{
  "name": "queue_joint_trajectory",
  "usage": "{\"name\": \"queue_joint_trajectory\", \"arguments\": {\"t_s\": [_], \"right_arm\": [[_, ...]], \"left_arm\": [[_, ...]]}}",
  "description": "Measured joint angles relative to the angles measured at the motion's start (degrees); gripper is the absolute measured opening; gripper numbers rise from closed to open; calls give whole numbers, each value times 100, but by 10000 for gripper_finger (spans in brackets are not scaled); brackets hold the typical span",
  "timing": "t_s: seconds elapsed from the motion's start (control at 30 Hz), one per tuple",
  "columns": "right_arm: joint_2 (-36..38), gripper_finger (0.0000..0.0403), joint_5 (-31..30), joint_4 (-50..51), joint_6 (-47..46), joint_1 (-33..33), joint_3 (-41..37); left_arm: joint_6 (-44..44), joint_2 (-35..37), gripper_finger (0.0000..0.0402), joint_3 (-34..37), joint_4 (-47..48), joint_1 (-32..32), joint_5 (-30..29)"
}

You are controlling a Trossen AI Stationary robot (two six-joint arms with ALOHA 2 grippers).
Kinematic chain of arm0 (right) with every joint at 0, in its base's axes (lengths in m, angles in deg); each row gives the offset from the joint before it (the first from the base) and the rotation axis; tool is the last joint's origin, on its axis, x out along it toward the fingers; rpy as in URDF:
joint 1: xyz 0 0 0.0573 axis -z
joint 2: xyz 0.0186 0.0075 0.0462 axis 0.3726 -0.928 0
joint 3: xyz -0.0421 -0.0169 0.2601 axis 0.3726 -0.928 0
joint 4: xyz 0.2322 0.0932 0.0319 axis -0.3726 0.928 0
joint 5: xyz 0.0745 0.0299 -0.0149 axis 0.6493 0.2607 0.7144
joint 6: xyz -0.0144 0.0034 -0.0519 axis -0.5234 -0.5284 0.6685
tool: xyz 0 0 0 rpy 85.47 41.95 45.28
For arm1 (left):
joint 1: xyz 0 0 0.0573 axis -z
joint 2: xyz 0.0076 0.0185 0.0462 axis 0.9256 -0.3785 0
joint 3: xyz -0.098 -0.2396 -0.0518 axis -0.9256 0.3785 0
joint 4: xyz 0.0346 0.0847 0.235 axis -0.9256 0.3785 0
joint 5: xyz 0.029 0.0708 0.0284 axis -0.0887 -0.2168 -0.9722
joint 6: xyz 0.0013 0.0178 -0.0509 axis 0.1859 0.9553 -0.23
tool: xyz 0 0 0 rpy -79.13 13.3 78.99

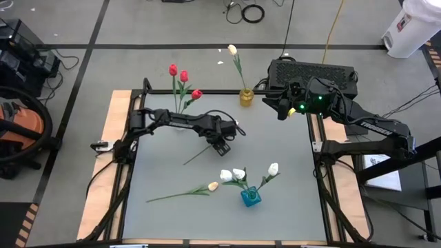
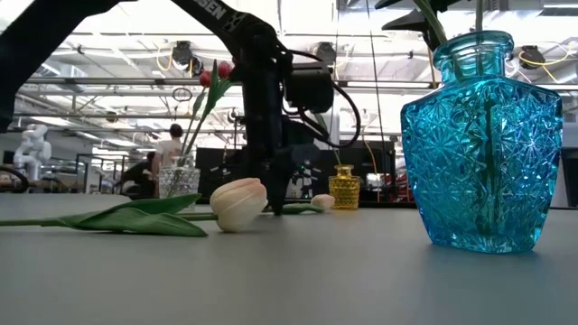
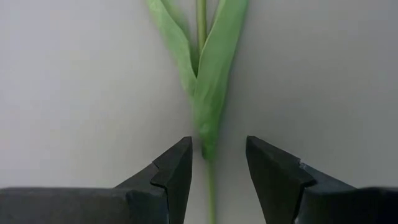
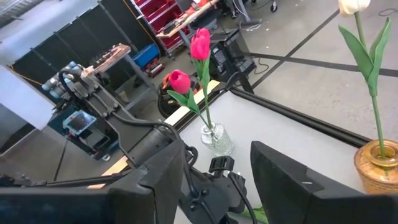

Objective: Sort flowers into vase by color
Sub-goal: Put the top light yellow tulip into the yellow vase

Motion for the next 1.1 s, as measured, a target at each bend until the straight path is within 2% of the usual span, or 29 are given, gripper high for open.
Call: {"name": "queue_joint_trajectory", "arguments": {"t_s": [0.4,0.53,0.87,1.1], "right_arm": [[0,178,5,-2,0,-1,0],[0,178,5,-2,0,-1,0],[0,178,3,-2,-2,-2,0],[0,178,3,0,-2,0,2]], "left_arm": [[0,9,155,0,0,-2,9],[2,9,125,0,0,0,9],[171,11,11,0,-39,-2,325],[189,13,3,0,-37,-2,423]]}}
